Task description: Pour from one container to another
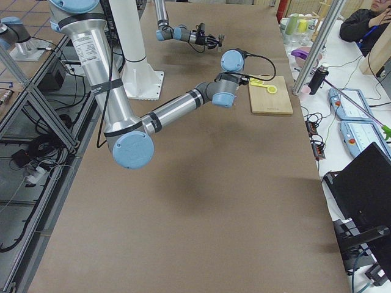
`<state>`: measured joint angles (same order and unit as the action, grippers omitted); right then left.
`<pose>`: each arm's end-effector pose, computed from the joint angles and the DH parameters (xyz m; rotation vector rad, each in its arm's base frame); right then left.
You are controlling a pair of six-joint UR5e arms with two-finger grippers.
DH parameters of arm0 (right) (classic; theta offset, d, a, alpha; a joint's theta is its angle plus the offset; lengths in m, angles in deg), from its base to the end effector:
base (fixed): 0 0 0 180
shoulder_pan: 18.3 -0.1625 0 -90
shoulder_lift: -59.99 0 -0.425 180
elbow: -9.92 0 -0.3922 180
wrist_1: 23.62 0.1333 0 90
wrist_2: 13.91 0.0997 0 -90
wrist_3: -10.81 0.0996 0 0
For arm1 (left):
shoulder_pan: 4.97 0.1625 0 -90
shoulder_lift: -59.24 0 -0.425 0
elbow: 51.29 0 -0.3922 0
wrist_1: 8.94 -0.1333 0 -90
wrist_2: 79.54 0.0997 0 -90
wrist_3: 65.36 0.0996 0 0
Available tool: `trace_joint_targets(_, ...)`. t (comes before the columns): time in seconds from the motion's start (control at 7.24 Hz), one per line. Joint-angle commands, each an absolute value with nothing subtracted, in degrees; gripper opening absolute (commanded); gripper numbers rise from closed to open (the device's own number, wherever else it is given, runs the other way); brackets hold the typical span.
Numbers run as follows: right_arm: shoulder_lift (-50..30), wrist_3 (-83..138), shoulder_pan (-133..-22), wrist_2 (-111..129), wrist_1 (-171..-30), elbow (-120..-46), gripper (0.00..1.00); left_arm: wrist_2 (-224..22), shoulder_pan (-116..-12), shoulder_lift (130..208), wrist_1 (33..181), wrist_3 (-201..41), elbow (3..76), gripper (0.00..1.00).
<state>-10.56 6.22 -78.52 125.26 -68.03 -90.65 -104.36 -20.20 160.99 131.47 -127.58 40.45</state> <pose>-0.2323 -0.5226 0.2866 1.0900 -1.0209 -1.0522 0.4713 -0.3602 0.4160 1.2904 0.5421 -0.4498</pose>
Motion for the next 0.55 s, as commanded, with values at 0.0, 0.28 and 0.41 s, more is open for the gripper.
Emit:
trace_joint_targets(0.0, -10.50, 6.50, -77.55, 124.61, -71.59, -93.70, 0.00, -107.75, -23.60, 170.91, 131.34, -121.71, 35.57, 0.00)
trace_joint_targets(0.28, -10.06, 6.59, -75.88, 123.56, -72.22, -94.32, 0.00, -112.56, -26.84, 177.60, 130.90, -114.10, 32.66, 0.00)
trace_joint_targets(0.41, -9.88, 6.59, -75.26, 123.55, -72.22, -94.32, 0.00, -112.94, -27.55, 179.54, 130.64, -113.71, 30.65, 0.00)
